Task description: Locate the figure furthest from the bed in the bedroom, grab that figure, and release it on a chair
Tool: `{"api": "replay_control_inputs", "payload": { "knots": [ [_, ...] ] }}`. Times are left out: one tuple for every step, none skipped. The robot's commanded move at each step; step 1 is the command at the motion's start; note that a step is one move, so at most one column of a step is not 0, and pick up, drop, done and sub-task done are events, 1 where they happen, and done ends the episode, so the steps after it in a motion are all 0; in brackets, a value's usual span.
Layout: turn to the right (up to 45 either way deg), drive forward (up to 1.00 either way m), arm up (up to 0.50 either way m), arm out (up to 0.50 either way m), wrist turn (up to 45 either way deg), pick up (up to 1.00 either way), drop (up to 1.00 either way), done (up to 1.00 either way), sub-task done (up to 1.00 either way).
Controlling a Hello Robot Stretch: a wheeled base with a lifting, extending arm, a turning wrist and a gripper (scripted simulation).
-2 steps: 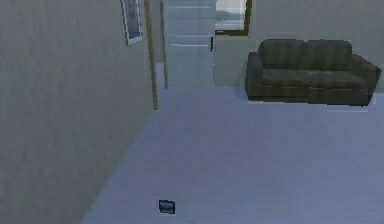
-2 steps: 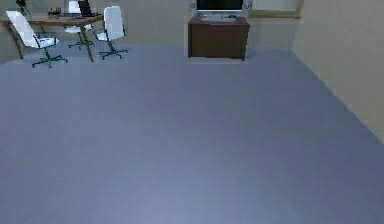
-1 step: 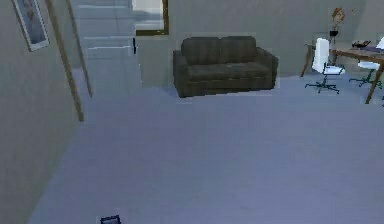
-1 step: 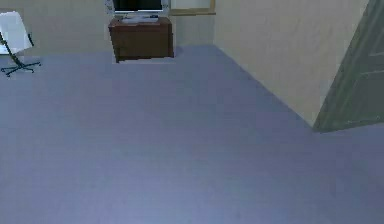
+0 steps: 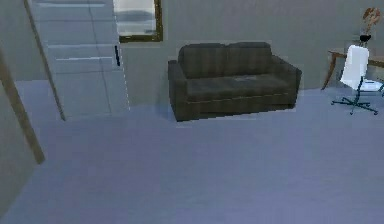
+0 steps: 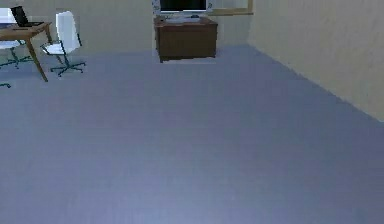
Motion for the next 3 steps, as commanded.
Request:
{"api": "replay_control_inputs", "payload": {
  "knots": [
    [-6.0,0.00,0.00,0.00,0.0,0.00,0.00,0.00,0.00],
    [0.0,0.50,0.00,0.00,0.0,0.00,0.00,0.00,0.00],
    [-27.0,0.00,0.00,0.00,0.0,0.00,0.00,0.00,0.00]
  ]
}}
